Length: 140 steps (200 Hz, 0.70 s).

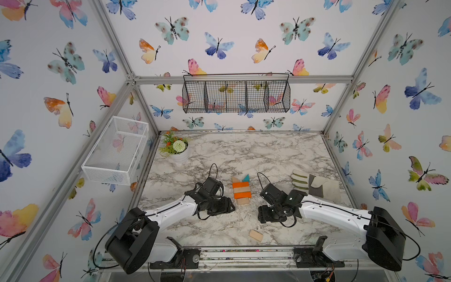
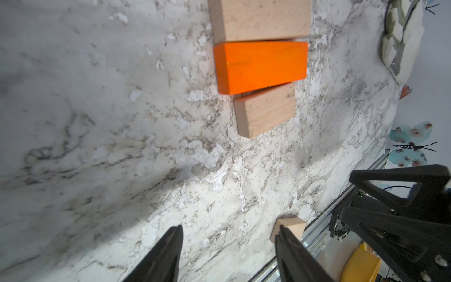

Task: Assemble a carrot with building blocks
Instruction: Pick up the building block from the center of the board.

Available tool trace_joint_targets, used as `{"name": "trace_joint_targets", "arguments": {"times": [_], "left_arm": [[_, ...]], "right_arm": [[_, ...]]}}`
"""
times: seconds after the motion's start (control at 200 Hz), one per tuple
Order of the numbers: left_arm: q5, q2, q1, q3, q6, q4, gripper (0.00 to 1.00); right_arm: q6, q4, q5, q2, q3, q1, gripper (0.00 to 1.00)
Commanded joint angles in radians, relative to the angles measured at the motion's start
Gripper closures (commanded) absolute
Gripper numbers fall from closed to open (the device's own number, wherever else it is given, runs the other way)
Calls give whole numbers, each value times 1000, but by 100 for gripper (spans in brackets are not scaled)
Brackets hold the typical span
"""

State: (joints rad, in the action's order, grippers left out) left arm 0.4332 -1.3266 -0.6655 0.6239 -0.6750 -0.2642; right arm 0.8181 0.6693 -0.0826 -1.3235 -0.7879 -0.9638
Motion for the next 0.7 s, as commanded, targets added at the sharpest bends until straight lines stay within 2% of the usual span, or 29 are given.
{"name": "trace_joint_targets", "arguments": {"times": [0.0,0.09,0.355,0.541,0.696], "left_arm": [[-4,30,-6,-14,-14,-33,34],[-8,37,-8,-22,-23,-33,34],[-26,89,-22,-57,-61,-27,34],[-36,126,-25,-89,-82,-21,33],[-39,156,-25,-111,-94,-23,32]], "right_arm": [[44,20,16,-10,-5,-52,28],[56,18,40,-25,-24,-94,27],[66,-27,5,53,68,-100,27],[105,32,18,54,55,-151,18],[125,-34,-31,35,68,-220,18]]}}
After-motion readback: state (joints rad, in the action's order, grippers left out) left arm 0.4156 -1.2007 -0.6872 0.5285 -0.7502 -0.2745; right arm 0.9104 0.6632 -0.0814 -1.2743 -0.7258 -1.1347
